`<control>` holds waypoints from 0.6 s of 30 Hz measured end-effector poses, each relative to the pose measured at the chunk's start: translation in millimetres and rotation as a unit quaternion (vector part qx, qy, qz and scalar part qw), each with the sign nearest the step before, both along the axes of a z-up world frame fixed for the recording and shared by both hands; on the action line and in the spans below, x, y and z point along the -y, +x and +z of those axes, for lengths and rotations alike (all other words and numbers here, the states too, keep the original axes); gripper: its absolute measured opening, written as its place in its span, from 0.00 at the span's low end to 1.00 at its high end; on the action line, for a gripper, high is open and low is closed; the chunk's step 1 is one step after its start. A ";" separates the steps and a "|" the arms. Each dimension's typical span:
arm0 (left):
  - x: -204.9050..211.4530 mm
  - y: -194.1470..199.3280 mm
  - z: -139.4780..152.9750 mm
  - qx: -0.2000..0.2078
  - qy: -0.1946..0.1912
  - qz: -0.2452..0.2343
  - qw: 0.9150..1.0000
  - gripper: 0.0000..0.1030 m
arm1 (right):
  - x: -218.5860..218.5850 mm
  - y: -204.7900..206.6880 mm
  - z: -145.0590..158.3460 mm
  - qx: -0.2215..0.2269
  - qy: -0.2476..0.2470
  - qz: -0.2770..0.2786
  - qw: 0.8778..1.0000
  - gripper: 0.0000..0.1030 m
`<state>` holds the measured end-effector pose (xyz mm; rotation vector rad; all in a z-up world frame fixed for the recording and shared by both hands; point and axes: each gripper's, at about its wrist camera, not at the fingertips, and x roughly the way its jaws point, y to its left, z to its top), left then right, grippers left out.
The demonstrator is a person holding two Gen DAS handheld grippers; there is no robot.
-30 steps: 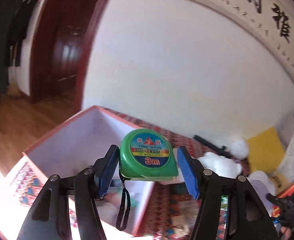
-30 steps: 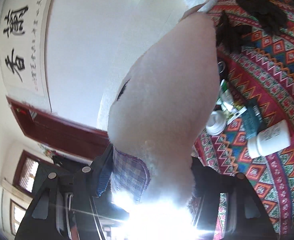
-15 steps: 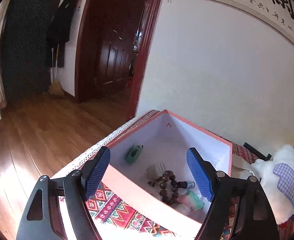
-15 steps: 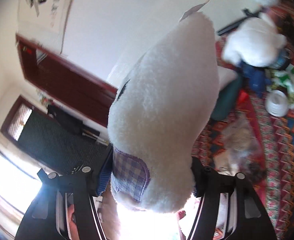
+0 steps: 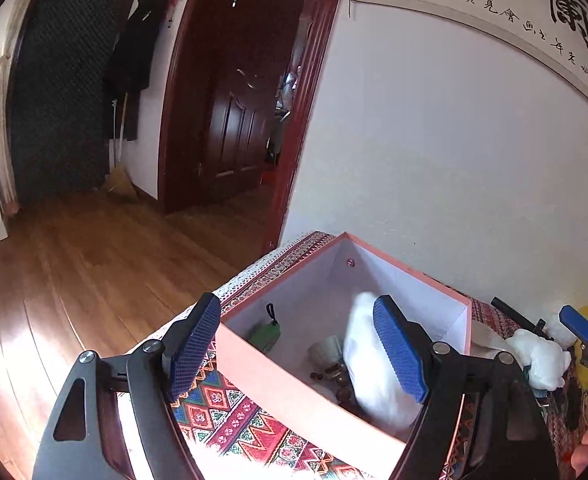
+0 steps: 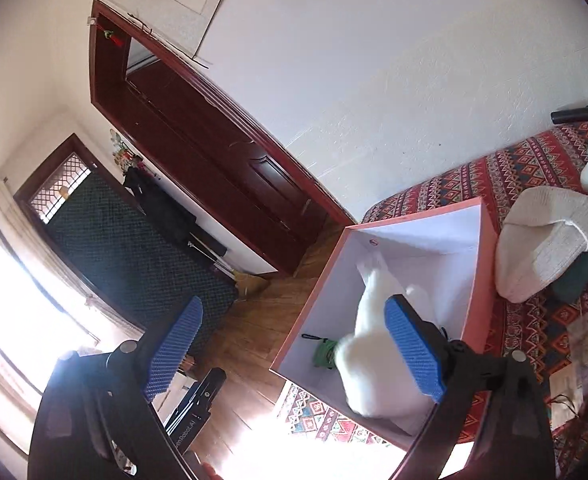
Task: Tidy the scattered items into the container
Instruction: 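Carry the plush toy and tape measure over the pink box and open both tools, then grasp the white pipe fitting with left while right grasps the white pill bottle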
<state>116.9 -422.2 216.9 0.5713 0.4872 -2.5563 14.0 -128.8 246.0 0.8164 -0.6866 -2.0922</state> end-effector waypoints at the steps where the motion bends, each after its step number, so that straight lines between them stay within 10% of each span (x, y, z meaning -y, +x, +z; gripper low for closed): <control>1: -2.5 -1.1 0.7 0.000 -0.002 -0.002 1.000 0.76 | -3.9 -0.2 -1.7 0.001 0.002 -0.004 1.000 0.90; 12: -83.9 -28.0 7.3 0.019 -0.046 -0.077 0.996 0.76 | -157.8 -3.1 -42.6 0.059 -0.003 -0.117 0.991 0.90; 18: -202.3 -64.7 -20.4 0.083 -0.076 -0.216 0.970 0.76 | -291.0 20.8 -82.7 0.097 0.006 -0.238 0.967 0.90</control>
